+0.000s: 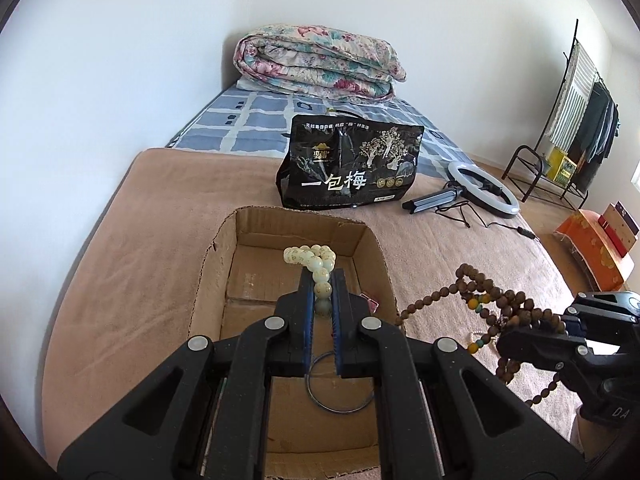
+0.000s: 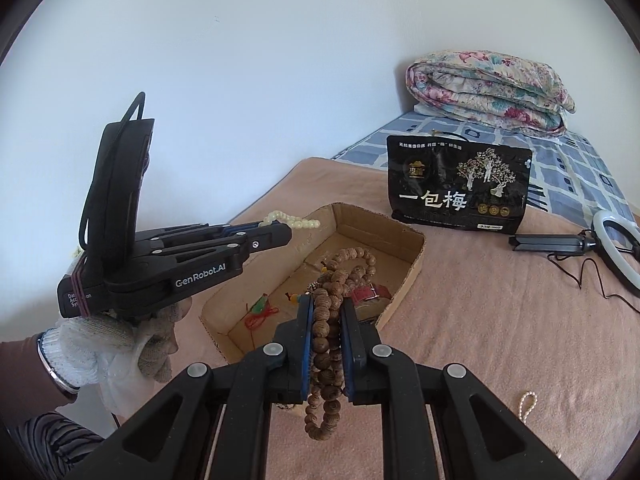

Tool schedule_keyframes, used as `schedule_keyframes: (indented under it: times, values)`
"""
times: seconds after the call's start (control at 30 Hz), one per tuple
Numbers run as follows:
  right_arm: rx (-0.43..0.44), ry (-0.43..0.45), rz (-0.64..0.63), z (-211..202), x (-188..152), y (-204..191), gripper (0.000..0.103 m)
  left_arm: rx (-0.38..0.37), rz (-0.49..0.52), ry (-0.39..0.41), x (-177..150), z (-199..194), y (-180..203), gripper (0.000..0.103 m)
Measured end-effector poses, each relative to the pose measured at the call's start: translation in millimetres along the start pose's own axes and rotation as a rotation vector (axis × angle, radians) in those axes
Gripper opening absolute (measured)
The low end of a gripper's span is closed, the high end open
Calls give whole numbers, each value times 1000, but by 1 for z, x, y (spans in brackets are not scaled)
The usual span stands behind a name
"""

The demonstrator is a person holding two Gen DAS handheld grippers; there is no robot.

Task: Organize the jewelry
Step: 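Open both grippers to drop the green bracelet and wooden beads into the box, then move both grippers back toward the pearl necklace and pearl earring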

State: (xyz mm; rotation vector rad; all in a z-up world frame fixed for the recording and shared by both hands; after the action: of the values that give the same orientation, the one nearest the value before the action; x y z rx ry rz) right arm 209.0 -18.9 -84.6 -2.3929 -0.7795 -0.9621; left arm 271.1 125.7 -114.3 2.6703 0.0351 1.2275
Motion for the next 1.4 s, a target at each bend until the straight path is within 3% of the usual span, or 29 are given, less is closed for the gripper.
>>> schedule_keyframes:
  times: [0.6, 0.67, 0.73, 0.77, 0.8, 0.83, 1.1, 1.4]
  values:
    - [57, -77, -20, 49, -9, -23, 11, 23, -18, -37, 0, 27, -23, 5]
    - [44, -74, -32, 49, -9, -25, 21, 26, -23, -38, 0, 28, -23, 5]
    - [28, -59, -46, 46, -8, -25, 51, 24, -37, -45, 1, 29, -25, 7]
    - [21, -52, -50, 45, -7, -25, 60, 26, -42, -45, 1, 29, -26, 11]
    - [16, -41, -53, 42, -6, -25, 75, 30, -46, -44, 2, 29, -26, 32]
    - [12, -30, -57, 41, -5, -25, 81, 28, -52, -38, 2, 28, -27, 51]
    - [-71, -17, -73, 32, -8, -19, 100, 39, -62, -30, 4, 22, -25, 65]
    - [-121, -4, -59, 6, -17, -4, 102, 37, -52, -5, 7, 5, -16, 65]
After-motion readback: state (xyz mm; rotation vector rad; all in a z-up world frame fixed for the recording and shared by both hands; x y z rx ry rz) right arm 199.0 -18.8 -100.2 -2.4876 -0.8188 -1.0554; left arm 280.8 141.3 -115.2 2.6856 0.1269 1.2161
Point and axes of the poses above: each gripper's, at about its wrist camera, not at the fingertips, and z roughly the way its jaws point, y to its right, x to its top, the point moved 7 cm from there along z, roughly the way its jaws point, and after that the axes turned 1 degree about y, right-handed, at the moved point
